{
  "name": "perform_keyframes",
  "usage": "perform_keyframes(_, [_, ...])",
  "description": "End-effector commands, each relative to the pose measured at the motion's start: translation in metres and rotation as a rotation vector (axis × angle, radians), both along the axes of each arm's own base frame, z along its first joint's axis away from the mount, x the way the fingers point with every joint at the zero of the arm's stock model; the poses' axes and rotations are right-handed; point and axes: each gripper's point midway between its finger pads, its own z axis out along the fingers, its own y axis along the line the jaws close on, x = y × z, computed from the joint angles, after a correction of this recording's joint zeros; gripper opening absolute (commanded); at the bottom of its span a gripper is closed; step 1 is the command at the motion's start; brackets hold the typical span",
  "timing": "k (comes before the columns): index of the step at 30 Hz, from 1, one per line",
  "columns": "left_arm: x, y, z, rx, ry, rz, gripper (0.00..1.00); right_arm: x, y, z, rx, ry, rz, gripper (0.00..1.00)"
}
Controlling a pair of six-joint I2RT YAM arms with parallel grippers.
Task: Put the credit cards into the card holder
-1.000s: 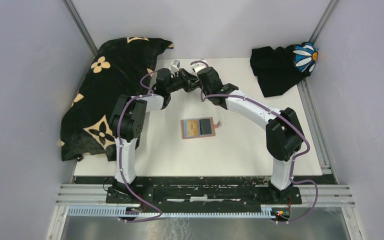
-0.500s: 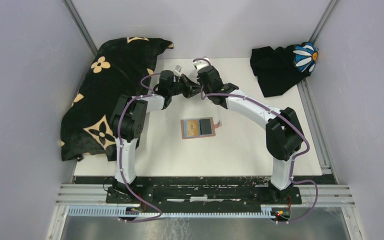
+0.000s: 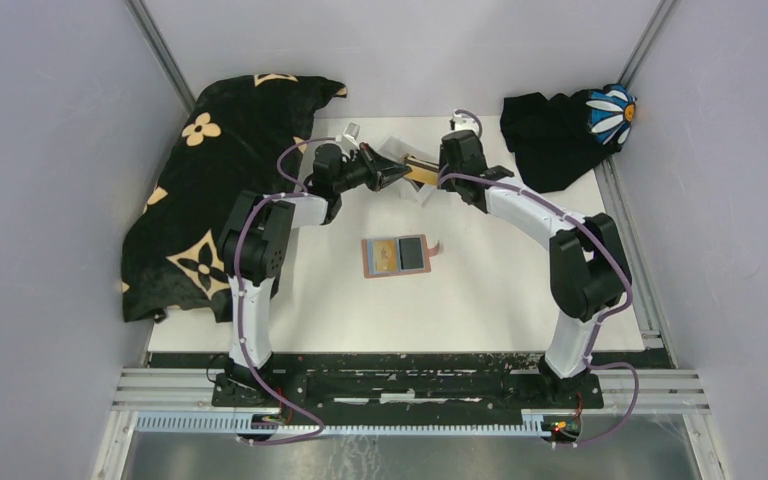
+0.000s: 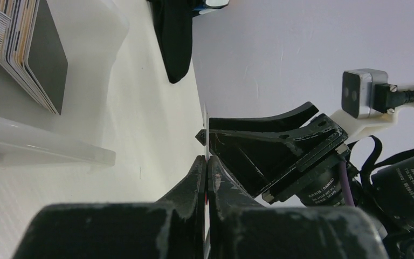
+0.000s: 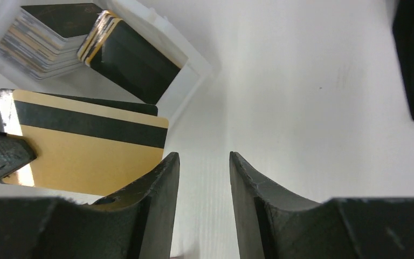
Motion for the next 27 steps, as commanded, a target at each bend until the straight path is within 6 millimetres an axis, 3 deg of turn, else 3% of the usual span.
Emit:
perform_keyframes(1, [-0.004,0.001,0.051,-0.065,-0.166,0.002,0.03,0.009,0.014,0.041,0.278,-0.098,-0.007,0.46])
perform_keyframes(14, [-0.002,0.003,0.053,-0.077,-0.195,0.027,0.03,0.006,-0.001,0.056,0.617,-0.145,-0.059,0.44])
perform_keyframes(20, [-0.001,0.003,0.054,-0.099,-0.19,0.028,0.03,0.009,0.008,0.053,0.805,-0.116,-0.021,0.44])
perform_keyframes(27, [-0.001,0.003,0.054,-0.102,-0.19,0.028,0.03,0.012,0.019,0.05,0.903,-0.096,0.016,0.44])
